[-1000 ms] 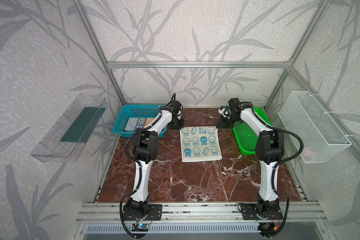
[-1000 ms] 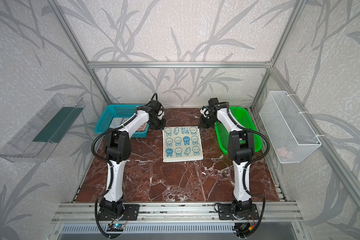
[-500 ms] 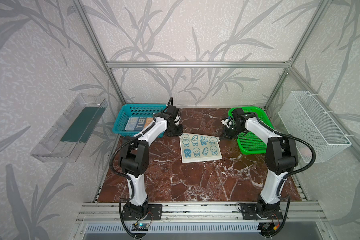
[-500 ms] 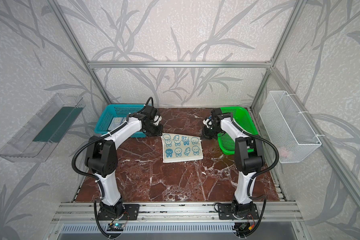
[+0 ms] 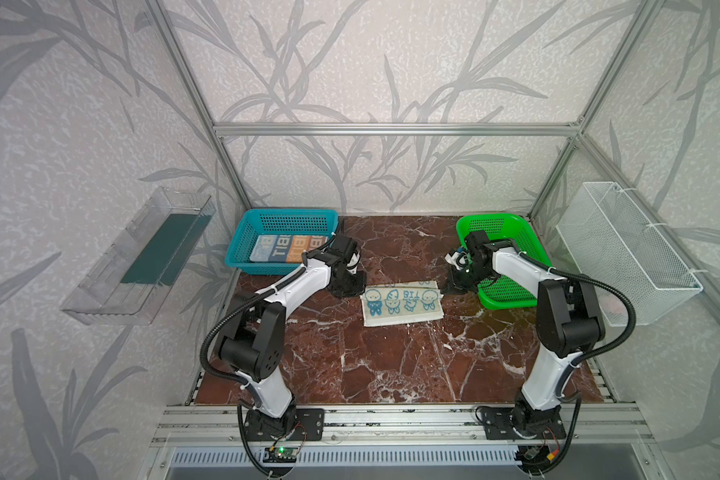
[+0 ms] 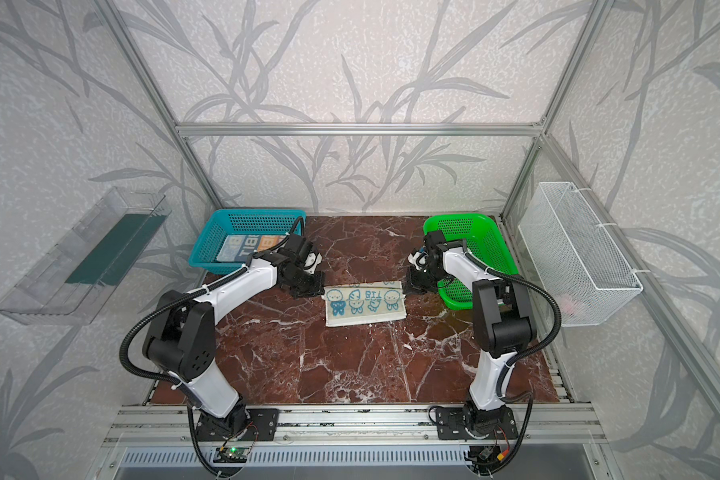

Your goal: Fold and stack the towels

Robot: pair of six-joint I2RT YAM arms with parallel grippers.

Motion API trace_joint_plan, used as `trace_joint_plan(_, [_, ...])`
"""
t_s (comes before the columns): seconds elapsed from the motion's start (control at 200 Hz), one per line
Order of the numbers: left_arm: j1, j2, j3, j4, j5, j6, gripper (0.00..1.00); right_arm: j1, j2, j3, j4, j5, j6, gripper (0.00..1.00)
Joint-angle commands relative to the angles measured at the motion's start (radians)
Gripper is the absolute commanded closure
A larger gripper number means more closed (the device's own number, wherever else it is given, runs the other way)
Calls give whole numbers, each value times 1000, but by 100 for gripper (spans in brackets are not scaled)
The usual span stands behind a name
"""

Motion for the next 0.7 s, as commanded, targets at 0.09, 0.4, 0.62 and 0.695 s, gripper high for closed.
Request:
trace_joint_plan(0.09, [-28, -49, -77, 48, -6, -64, 100, -5, -44, -31, -4, 54, 8, 100])
trace_joint_plan(0.4, [-66, -61, -169, 95, -16, -96, 100, -5, -36, -49, 1, 56, 14, 100])
trace_joint_plan(0.62, [-66, -49, -169, 78, -55, -85, 100, 5, -52, -129, 42, 49, 20, 100])
trace_joint_plan(0.695, [-66, -44, -160, 76, -59, -84, 100, 7, -59, -148, 50, 49, 18, 100])
